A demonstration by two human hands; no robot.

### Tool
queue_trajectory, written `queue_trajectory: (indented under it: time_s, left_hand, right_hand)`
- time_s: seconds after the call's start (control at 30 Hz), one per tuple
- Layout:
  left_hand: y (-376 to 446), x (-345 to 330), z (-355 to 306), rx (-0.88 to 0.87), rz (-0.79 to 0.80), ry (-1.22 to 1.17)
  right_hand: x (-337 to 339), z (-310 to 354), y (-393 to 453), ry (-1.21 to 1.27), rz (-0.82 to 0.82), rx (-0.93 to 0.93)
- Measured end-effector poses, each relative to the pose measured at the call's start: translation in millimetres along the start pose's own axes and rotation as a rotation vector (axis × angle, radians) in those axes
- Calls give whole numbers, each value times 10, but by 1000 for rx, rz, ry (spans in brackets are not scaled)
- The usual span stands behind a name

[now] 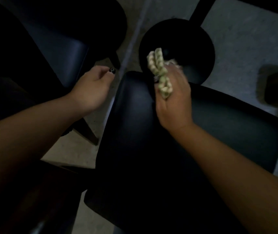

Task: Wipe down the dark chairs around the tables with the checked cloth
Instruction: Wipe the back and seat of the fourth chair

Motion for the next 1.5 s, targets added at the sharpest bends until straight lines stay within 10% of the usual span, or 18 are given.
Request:
queue_trajectory:
  time_s: [0.13, 0.57, 0.9, 1.27, 1.5]
  left_hand:
    - [48, -157, 55, 42, 89, 118]
    - [-116, -763, 424, 147, 600, 773]
    - [-129, -878, 508, -6, 581, 971]
    - [-445, -1837, -98, -234, 702, 1149]
    - [-408, -1866, 9, -257, 596, 1134]
  right_hand:
    - [-700, -29, -287, -305, 700, 128]
    - [-854, -206, -235, -414, 534, 152]
    - [-1120, -85, 114, -391, 564, 144]
    - [675, -1795, -916, -480, 6, -531]
    - [-319, -861, -182, -351, 192, -167]
Point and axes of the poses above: each hand's wrist, its own y-axis towards the middle knuckle, its own x-axis out of the back of the hand, z = x × y, the point moved 9 cm from there along y, towards the middle knuckle, and after that the axes turned 6 degrees about -y, right-handed, at the moved point
